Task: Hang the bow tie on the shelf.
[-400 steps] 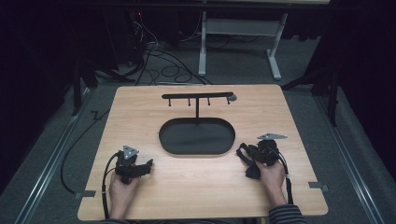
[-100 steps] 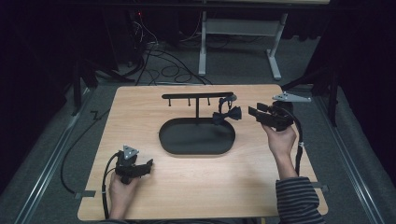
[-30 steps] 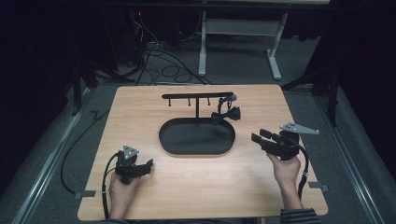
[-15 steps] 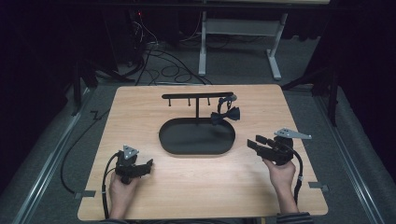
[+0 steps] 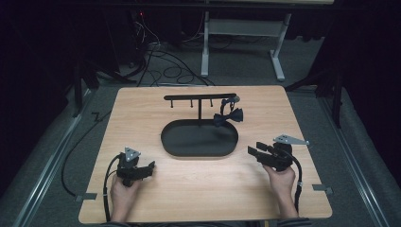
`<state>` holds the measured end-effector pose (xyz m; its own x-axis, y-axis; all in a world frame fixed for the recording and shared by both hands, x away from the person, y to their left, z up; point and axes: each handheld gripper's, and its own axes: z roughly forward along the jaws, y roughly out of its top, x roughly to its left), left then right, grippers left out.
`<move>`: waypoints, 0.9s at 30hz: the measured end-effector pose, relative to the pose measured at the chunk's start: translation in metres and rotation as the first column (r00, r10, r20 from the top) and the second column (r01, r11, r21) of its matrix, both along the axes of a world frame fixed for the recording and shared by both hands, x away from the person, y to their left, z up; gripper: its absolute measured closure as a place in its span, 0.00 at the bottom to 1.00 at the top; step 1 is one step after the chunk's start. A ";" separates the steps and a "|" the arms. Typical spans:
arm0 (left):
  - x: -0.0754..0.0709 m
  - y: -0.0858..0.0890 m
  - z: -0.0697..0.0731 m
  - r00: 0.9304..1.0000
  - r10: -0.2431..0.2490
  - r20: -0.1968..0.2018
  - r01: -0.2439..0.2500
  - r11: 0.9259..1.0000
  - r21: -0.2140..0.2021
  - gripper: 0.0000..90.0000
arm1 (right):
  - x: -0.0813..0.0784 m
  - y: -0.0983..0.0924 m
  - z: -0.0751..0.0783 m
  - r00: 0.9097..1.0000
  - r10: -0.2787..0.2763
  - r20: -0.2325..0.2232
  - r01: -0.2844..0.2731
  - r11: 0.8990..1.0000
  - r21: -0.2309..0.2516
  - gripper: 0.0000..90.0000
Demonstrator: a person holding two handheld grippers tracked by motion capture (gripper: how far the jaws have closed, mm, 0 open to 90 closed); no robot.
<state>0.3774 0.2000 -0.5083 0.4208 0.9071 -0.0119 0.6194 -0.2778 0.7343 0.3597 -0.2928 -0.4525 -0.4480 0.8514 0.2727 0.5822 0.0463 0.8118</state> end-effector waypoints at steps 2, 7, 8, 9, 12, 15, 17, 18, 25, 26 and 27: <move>0.000 0.000 0.000 1.000 0.000 0.000 0.000 1.000 0.000 0.24 | 0.000 0.000 -0.003 1.000 -0.003 -0.004 0.003 1.000 -0.005 0.55; 0.000 0.000 0.000 1.000 0.000 0.000 0.000 1.000 0.000 0.24 | 0.000 0.000 -0.011 1.000 -0.008 -0.018 0.007 1.000 -0.011 0.55; 0.000 0.000 0.000 1.000 0.000 0.000 0.000 1.000 0.000 0.23 | 0.000 0.001 -0.012 1.000 -0.010 -0.025 0.010 1.000 -0.011 0.55; 0.000 0.000 0.000 1.000 0.000 0.000 0.000 1.000 0.000 0.24 | 0.001 0.001 -0.014 1.000 -0.010 -0.025 0.009 1.000 -0.016 0.55; 0.000 0.000 0.000 1.000 0.000 0.000 0.000 1.000 0.000 0.23 | 0.001 0.003 -0.019 0.999 -0.015 -0.034 0.014 1.000 -0.022 0.55; 0.000 0.000 0.000 1.000 0.000 0.000 0.000 1.000 0.000 0.23 | 0.001 0.005 -0.024 0.999 -0.021 -0.042 0.019 0.999 -0.042 0.54; 0.000 0.000 0.000 1.000 0.000 0.000 0.000 1.000 0.000 0.23 | 0.002 0.007 -0.027 0.999 -0.020 -0.046 0.018 0.999 -0.048 0.54; 0.000 0.000 0.000 1.000 0.000 0.000 0.000 1.000 0.000 0.23 | 0.002 0.007 -0.028 0.999 -0.022 -0.047 0.020 0.999 -0.050 0.54; 0.000 0.000 0.000 1.000 0.000 0.000 0.000 1.000 0.000 0.24 | 0.002 0.011 -0.037 0.998 -0.029 -0.055 0.024 0.996 -0.087 0.53; 0.000 0.000 0.000 1.000 0.000 0.000 0.000 1.000 0.000 0.23 | 0.002 0.013 -0.038 0.998 -0.028 -0.048 0.022 0.994 -0.109 0.53; 0.000 0.000 0.000 1.000 0.000 0.000 0.000 1.000 0.000 0.23 | 0.002 0.015 -0.039 0.999 -0.028 -0.042 0.022 0.991 -0.135 0.52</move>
<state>0.3774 0.2000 -0.5083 0.4209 0.9070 -0.0121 0.6195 -0.2777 0.7343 0.3617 -0.2774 -0.4916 -0.4165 0.8923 0.1741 0.6191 0.1382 0.7730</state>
